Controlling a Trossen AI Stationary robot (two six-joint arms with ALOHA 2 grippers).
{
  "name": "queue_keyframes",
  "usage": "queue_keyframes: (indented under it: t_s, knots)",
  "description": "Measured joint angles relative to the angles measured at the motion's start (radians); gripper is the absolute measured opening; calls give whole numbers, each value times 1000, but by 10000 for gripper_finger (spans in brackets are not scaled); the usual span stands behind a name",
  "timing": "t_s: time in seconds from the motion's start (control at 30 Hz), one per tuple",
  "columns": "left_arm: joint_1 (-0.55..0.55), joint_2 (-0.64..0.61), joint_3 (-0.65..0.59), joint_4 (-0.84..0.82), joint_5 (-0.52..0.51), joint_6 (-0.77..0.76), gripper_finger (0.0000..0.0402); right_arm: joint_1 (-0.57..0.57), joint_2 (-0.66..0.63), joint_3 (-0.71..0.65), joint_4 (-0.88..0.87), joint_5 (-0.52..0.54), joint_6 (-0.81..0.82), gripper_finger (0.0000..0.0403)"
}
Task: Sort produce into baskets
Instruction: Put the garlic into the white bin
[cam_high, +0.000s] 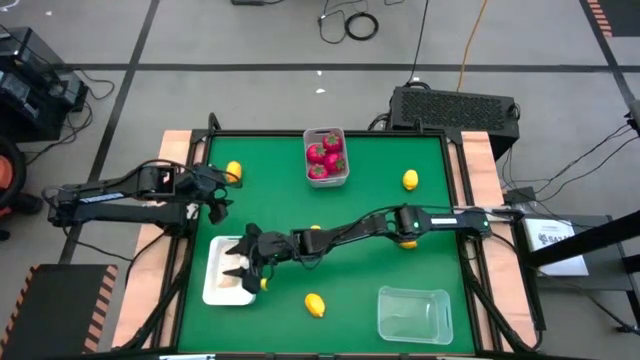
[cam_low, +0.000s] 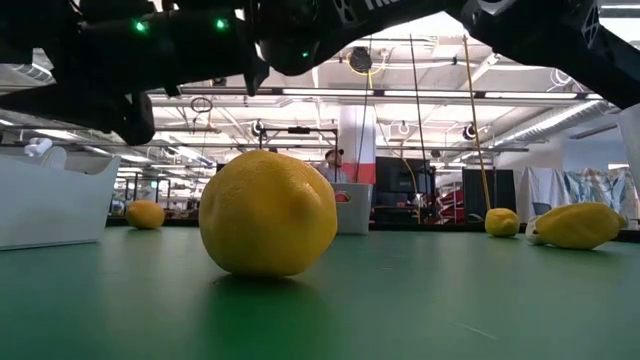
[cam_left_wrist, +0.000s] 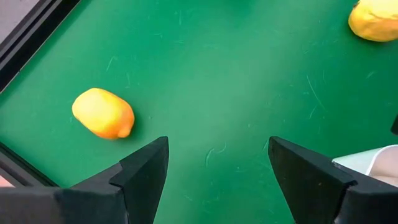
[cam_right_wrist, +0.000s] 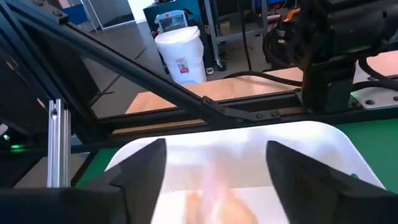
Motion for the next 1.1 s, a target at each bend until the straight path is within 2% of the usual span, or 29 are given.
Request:
queue_keyframes:
  t_s: [0.2,0.37,0.53,0.7,0.87,0.97,1.0,1.1]
  knots:
    - [0,0,0,0,-1,0,283,3,-16,0,-48,-7,60,321]
    - [0,0,0,1,-3,-1,283,4,-108,0,-279,-7,61,326]
    - [0,0,0,7,-5,-3,283,3,-248,0,-664,-7,83,324]
    - [0,0,-26,49,12,-55,283,-13,-421,1,-1097,-3,204,324]
    - [0,4,-43,76,58,-105,283,-44,-530,1,-1536,6,325,324]
    - [0,3,-43,86,58,-106,283,-66,-561,-3,-1800,78,420,324]
    - [0,3,-43,86,58,-111,283,-75,-572,-26,-1784,122,423,324]
    - [0,7,-43,100,57,-165,283,-100,-650,-159,-1708,127,389,324]
